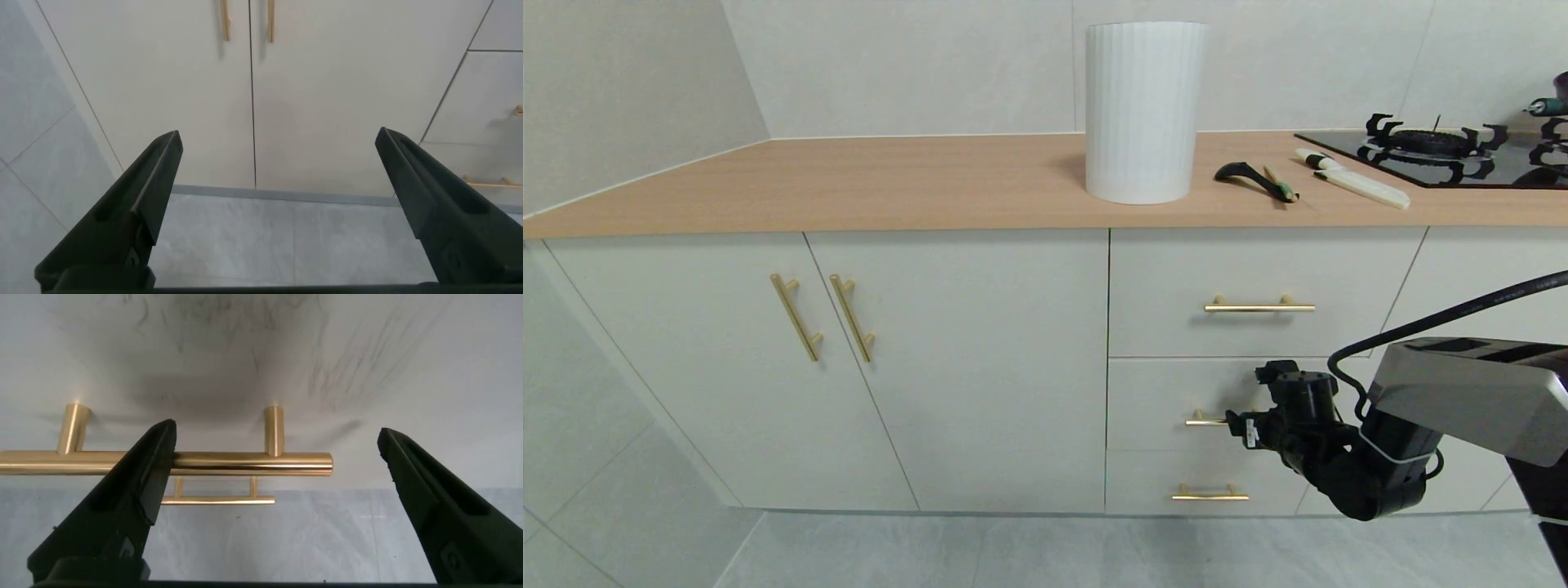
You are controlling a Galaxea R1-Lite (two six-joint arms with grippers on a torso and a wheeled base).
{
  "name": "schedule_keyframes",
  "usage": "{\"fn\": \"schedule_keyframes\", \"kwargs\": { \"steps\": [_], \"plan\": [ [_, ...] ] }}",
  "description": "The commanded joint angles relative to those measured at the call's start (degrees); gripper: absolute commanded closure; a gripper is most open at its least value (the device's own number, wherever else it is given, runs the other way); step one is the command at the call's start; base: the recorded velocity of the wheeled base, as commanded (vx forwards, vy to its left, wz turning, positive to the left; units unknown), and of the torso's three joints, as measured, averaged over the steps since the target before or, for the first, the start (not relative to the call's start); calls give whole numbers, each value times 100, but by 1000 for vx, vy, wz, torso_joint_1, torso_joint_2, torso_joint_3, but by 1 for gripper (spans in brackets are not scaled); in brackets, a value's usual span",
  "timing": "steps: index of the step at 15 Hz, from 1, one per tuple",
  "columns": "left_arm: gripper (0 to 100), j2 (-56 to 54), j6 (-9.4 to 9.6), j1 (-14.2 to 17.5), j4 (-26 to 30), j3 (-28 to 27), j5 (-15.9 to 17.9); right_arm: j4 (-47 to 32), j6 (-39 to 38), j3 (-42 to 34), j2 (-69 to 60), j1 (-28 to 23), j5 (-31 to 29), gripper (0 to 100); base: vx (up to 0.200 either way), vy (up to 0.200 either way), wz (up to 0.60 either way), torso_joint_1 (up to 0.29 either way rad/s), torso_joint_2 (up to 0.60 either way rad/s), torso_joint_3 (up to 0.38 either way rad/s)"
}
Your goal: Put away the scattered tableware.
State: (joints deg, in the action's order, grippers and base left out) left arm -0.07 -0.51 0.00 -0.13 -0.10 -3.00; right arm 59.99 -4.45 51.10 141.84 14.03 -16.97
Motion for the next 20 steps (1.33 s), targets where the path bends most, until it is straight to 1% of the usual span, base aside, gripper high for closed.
{"fn": "schedule_keyframes", "kwargs": {
  "steps": [1, 5, 8, 9, 10, 11, 12, 13, 14, 15, 16, 18, 19, 20],
  "plan": [
    [0, 7, -2, 0, -4, 1, -8, -31, 14, -57, -25, 3, 1, 0, 0, 0, 0, 0, 0, 0],
    [0, 7, -2, 0, -4, 1, 1, -269, 14, -144, -174, 3, 18, 0, 0, 0, 0, 0, 0, 0],
    [0, 7, -2, 0, -4, 1, 1, -664, 6, -478, -921, 12, 80, 0, 0, 0, 0, 0, 0, 0],
    [0, 7, -2, 0, -4, 1, -8, -1358, -12, -663, -1712, 56, 291, 0, 0, 0, 0, 0, 0, 0],
    [0, 7, -2, 0, -4, 1, 1, -2009, -56, -689, -2301, 109, 502, 0, 0, 0, 0, 0, 0, 0],
    [0, 7, -2, 0, -4, 1, -8, -2861, -161, -663, -2986, 144, 774, 0, 0, 0, 0, 0, 0, 0],
    [0, 7, -2, 0, -4, 1, -8, -3468, -232, -602, -3505, 196, 1011, 0, 0, 0, 0, 0, 0, 0],
    [0, 7, -2, 0, -4, 1, -8, -4180, -285, -470, -4120, 232, 1249, 0, 0, 0, 0, 0, 0, 0],
    [0, 7, -2, 0, -4, 1, -8, -4953, -302, -241, -4762, 240, 1328, 0, 0, 0, 0, 0, 0, 0],
    [0, 7, -2, 0, -4, 1, -8, -5428, -293, -21, -5113, 240, 1337, 0, 0, 0, 0, 0, 0, 0],
    [0, 7, -2, 0, -4, 1, -8, -5858, -276, 418, -5228, 232, 1354, 0, 0, 0, 0, 0, 0, 0],
    [0, 7, -2, 0, 5, 1, -8, -6526, -276, 1367, -4762, 188, 1310, 0, 0, 0, 0, 0, 0, 0],
    [0, 7, -2, 0, -4, 1, 1, -6632, -293, 1578, -4507, 109, 1310, 0, 0, 0, 0, 0, 0, 0],
    [0, 7, -2, 0, -4, 1, 1, -6623, -320, 1569, -4402, 65, 1354, 0, 0, 0, 0, 0, 0, 0]
  ]
}}
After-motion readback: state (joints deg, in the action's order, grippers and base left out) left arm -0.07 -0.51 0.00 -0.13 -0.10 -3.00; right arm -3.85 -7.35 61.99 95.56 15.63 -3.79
